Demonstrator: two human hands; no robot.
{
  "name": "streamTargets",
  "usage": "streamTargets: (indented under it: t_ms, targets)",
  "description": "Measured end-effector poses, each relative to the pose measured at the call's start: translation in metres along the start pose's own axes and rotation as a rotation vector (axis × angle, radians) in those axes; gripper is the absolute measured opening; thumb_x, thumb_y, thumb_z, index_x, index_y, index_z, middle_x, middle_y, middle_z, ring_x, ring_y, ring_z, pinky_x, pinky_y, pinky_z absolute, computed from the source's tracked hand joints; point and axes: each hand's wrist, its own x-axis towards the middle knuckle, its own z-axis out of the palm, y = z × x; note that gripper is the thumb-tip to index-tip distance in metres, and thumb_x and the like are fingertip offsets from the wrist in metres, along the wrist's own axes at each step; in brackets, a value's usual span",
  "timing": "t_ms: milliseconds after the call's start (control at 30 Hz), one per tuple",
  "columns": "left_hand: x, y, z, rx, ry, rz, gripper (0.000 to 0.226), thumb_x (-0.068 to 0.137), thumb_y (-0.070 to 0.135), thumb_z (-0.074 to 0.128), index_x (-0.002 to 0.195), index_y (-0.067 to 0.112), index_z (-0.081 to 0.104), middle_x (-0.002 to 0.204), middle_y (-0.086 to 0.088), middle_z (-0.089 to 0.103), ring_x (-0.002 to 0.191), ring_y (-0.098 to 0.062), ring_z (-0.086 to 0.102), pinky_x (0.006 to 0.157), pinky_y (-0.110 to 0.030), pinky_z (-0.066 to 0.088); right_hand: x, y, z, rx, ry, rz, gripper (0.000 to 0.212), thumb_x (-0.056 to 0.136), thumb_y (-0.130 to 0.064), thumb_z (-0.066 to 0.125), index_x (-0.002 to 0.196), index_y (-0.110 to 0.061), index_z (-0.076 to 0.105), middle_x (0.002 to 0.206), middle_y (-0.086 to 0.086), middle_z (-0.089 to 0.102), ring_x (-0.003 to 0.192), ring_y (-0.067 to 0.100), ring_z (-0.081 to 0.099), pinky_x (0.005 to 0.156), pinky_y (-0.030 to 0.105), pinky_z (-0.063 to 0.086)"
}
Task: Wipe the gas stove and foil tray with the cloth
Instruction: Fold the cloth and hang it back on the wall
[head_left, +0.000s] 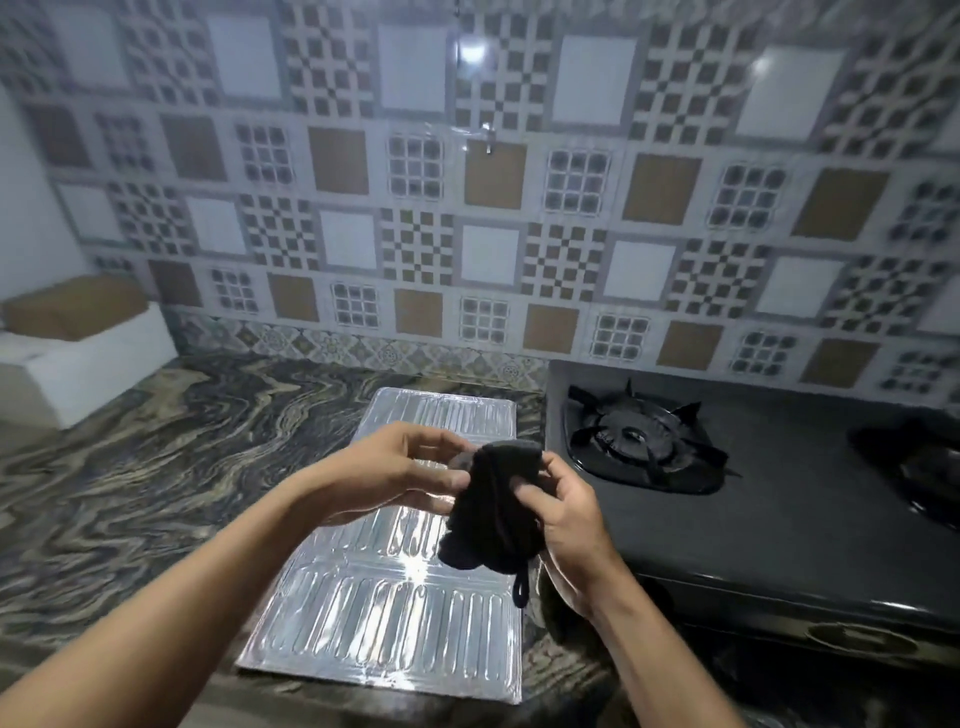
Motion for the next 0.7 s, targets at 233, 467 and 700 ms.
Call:
streamTargets:
  t_ms: [233, 467, 700]
  targets:
    - [0.005, 0.018, 0.010, 0.059, 0.129, 0.092, 0.011, 0.089, -0.007, 0.062, 0.095, 0.001, 0.066, 0.082, -0.004, 0.072, 0.078, -0.015, 0.070, 0.074, -0.032, 0.057, 0.008, -0.029, 0.003, -0.134, -0.006, -0.029, 0.029, 0.093, -0.001, 0.061, 0.114, -0.020, 0.064, 0.105, 0.012, 0.073, 0.104, 0.024, 0.069, 0.085, 0.033, 0.058]
    - [0.006, 0.045, 0.008, 0.153, 0.205, 0.121, 0.011, 0.091, 0.001, 0.064, 0.100, 0.005, 0.068, 0.085, -0.005, 0.072, 0.076, -0.013, 0.071, 0.067, -0.029, 0.057, 0.021, -0.063, 0.000, -0.119, -0.192, 0.130, 0.039, 0.096, -0.053, 0.046, 0.118, -0.028, 0.067, 0.120, 0.009, 0.069, 0.112, 0.027, 0.065, 0.101, 0.049, 0.049]
    - [0.006, 0.072, -0.005, 0.333, 0.379, 0.154, 0.008, 0.092, 0.003, 0.060, 0.095, 0.006, 0.066, 0.087, -0.007, 0.068, 0.079, -0.015, 0.064, 0.068, -0.031, 0.059, 0.047, -0.073, 0.002, -0.468, -0.174, -0.077, 0.045, 0.081, -0.004, 0.072, 0.118, -0.029, 0.063, 0.110, 0.004, 0.071, 0.106, 0.019, 0.067, 0.085, 0.035, 0.058]
